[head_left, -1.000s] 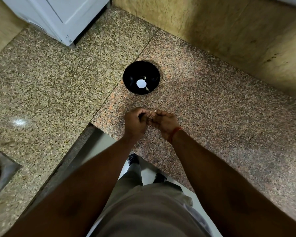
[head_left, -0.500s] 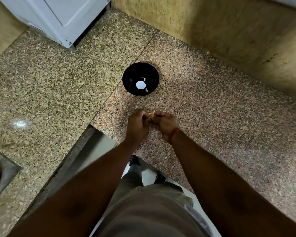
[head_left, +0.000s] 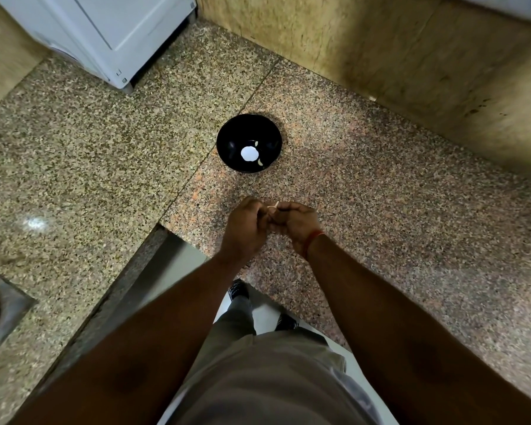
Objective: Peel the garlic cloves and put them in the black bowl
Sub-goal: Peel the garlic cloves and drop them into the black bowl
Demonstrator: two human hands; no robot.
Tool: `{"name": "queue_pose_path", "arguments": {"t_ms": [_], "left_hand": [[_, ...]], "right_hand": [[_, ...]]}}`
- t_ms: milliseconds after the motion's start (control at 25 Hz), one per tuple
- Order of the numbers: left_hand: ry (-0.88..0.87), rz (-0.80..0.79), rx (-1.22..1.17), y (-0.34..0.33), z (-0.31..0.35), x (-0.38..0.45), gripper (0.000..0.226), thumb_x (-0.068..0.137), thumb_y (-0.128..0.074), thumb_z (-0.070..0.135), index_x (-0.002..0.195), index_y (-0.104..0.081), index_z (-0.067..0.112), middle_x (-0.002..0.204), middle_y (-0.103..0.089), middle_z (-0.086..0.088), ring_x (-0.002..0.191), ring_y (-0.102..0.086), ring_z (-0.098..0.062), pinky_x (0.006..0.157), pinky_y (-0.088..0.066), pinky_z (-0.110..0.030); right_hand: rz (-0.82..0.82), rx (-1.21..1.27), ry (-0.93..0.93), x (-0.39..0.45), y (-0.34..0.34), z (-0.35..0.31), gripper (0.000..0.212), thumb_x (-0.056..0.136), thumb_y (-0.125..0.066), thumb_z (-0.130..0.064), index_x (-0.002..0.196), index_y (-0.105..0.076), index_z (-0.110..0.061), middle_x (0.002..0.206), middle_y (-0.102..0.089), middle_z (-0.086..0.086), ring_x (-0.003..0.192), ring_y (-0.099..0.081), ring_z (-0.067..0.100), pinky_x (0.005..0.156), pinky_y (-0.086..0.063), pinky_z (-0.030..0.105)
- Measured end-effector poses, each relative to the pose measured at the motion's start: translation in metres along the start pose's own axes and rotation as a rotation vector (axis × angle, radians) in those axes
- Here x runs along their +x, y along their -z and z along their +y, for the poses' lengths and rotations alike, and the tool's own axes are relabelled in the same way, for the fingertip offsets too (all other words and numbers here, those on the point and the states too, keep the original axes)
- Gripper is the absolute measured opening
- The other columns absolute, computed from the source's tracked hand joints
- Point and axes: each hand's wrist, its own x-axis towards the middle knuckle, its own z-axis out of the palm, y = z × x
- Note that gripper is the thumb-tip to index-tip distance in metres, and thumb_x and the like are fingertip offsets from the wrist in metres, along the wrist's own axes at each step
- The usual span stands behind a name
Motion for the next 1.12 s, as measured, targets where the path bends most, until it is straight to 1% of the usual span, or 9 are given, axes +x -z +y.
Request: {"name": "queue_pose_path", "arguments": {"t_ms": [80, 200, 280, 360, 480, 600, 720, 960, 1120], "left_hand": [[0.015, -0.005, -0.023, 0.000, 0.000, 0.002, 0.016, 0.092, -0.069, 0.017, 0.080, -0.059, 0.012, 0.082, -0.054, -0.002, 0.071, -0.050, -0.015, 0.060, -0.041, -0.030], [0.030, 0.004, -0.112, -0.001, -0.005, 0.007, 0.016, 0.084, -0.078, 0.010, 0.076, -0.064, 0.010, 0.077, -0.062, -0.004, 0.068, -0.059, -0.018, 0.060, -0.047, -0.031], [0.084, 0.014, -0.216, -0.001, -0.007, 0.007, 0.014, 0.080, -0.082, 0.007, 0.076, -0.068, 0.008, 0.074, -0.067, -0.002, 0.064, -0.063, -0.014, 0.056, -0.048, -0.023], [0.095, 0.028, -0.266, -0.002, -0.010, 0.006, 0.012, 0.079, -0.083, 0.005, 0.077, -0.071, 0.006, 0.072, -0.067, 0.003, 0.062, -0.062, -0.005, 0.057, -0.045, -0.014], [0.117, 0.048, -0.277, -0.006, -0.012, 0.005, 0.011, 0.078, -0.084, 0.006, 0.078, -0.072, 0.006, 0.072, -0.067, 0.005, 0.063, -0.061, 0.002, 0.060, -0.043, -0.011], [0.196, 0.072, -0.352, -0.011, -0.014, 0.003, 0.013, 0.081, -0.083, 0.017, 0.081, -0.074, 0.008, 0.074, -0.073, 0.002, 0.064, -0.067, -0.004, 0.061, -0.053, -0.020], [0.246, 0.111, -0.395, -0.013, -0.015, -0.001, 0.017, 0.083, -0.083, 0.026, 0.084, -0.076, 0.010, 0.075, -0.075, 0.000, 0.066, -0.072, -0.017, 0.062, -0.059, -0.031], [0.287, 0.218, -0.395, -0.024, -0.014, 0.000, 0.007, 0.083, -0.079, 0.017, 0.082, -0.077, 0.010, 0.076, -0.075, -0.001, 0.069, -0.072, -0.020, 0.064, -0.061, -0.042], [0.329, 0.240, -0.396, -0.031, -0.012, -0.001, 0.005, 0.083, -0.076, 0.014, 0.082, -0.075, 0.009, 0.075, -0.073, 0.000, 0.067, -0.070, -0.017, 0.062, -0.061, -0.040]], "right_hand": [[0.004, -0.015, -0.009, 0.000, 0.003, -0.003, 0.019, 0.082, -0.076, 0.009, 0.095, -0.067, -0.002, 0.099, -0.075, 0.019, 0.086, -0.073, 0.030, 0.086, -0.062, 0.047], [-0.004, -0.021, -0.002, -0.002, 0.006, -0.004, 0.021, 0.082, -0.076, 0.009, 0.100, -0.067, 0.001, 0.093, -0.075, 0.019, 0.079, -0.074, 0.027, 0.078, -0.064, 0.041], [-0.012, 0.001, 0.000, -0.003, 0.006, -0.004, 0.024, 0.083, -0.075, 0.009, 0.105, -0.067, 0.005, 0.092, -0.075, 0.019, 0.076, -0.074, 0.025, 0.073, -0.064, 0.036], [-0.008, -0.008, 0.010, -0.004, 0.005, -0.004, 0.027, 0.084, -0.075, 0.007, 0.110, -0.067, 0.008, 0.097, -0.075, 0.020, 0.078, -0.074, 0.024, 0.070, -0.064, 0.033], [0.018, -0.025, 0.036, -0.003, 0.002, 0.002, 0.029, 0.086, -0.076, 0.005, 0.113, -0.068, 0.008, 0.107, -0.073, 0.026, 0.085, -0.072, 0.028, 0.070, -0.063, 0.033], [0.050, 0.010, 0.037, -0.005, -0.003, 0.007, 0.031, 0.087, -0.075, 0.003, 0.116, -0.068, 0.006, 0.109, -0.074, 0.023, 0.088, -0.071, 0.028, 0.078, -0.062, 0.038], [0.055, 0.077, 0.027, -0.009, -0.005, 0.009, 0.030, 0.089, -0.072, 0.004, 0.118, -0.067, 0.005, 0.105, -0.075, 0.018, 0.084, -0.071, 0.023, 0.074, -0.062, 0.033], [0.077, 0.147, 0.023, -0.011, -0.011, 0.010, 0.016, 0.091, -0.070, 0.004, 0.106, -0.070, 0.000, 0.095, -0.076, 0.012, 0.081, -0.072, 0.021, 0.071, -0.061, 0.031], [0.126, 0.140, 0.043, -0.010, -0.014, 0.014, 0.014, 0.091, -0.069, 0.004, 0.101, -0.070, -0.005, 0.098, -0.076, 0.011, 0.085, -0.073, 0.021, 0.074, -0.063, 0.032]]}}
